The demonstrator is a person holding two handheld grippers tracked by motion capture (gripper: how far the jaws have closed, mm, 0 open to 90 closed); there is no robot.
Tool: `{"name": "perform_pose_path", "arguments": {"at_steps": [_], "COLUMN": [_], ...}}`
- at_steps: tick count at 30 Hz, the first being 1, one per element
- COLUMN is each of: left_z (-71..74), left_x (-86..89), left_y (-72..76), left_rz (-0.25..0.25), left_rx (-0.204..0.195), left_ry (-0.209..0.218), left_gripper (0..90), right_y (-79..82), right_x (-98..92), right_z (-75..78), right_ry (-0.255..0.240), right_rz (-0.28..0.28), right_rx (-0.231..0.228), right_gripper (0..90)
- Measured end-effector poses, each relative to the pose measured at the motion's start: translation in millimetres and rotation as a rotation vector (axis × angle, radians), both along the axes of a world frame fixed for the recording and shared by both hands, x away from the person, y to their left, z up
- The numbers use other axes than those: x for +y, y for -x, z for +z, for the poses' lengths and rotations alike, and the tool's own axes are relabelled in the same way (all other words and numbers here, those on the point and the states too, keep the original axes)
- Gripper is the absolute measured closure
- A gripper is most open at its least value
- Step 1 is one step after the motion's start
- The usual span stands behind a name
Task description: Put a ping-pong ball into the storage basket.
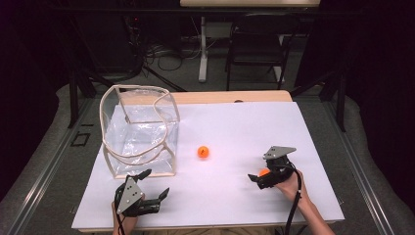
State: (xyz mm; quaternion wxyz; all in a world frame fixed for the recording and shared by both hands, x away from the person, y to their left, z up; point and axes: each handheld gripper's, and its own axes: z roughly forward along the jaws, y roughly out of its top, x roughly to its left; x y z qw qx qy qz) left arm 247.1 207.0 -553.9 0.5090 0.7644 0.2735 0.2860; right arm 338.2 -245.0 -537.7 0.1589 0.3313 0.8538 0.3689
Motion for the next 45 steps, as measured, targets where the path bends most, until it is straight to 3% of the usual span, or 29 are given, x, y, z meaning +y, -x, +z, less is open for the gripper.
{"name": "perform_pose_path", "arguments": {"at_steps": [5,13,14,23,35,45], "left_z": [0.6,0.8,0.8,-0.5,-1.0,-0.7], "left_x": [2.2,4.4,4.2,3.5,3.5,3.8], "left_y": [0.9,0.1,-0.1,0.6,-0.4,0.1], "left_rz": [-0.002,0.006,0.004,-0.006,-0.002,-0.005], "left_rx": [-0.002,-0.002,-0.002,0.002,0.005,0.001], "left_ry": [0.002,0.009,0.009,0.011,0.008,0.005], "left_gripper": [15.7,15.7,15.7,15.7,15.7,15.7], "right_y": [3.1,8.4,10.8,19.7,19.7,18.7], "right_x": [1.2,-0.5,-0.4,-6.3,-8.7,-11.4], "right_z": [-2.2,-3.7,-4.7,-5.7,-6.9,-7.1], "right_ry": [0.033,0.045,0.068,0.102,0.142,0.151], "right_rz": [-0.004,0.001,-0.004,-0.052,-0.078,-0.081], "right_rx": [0.004,0.018,0.029,0.021,0.062,0.072], "right_gripper": [0.0,0.0,0.9,22.9,44.7,50.3]}}
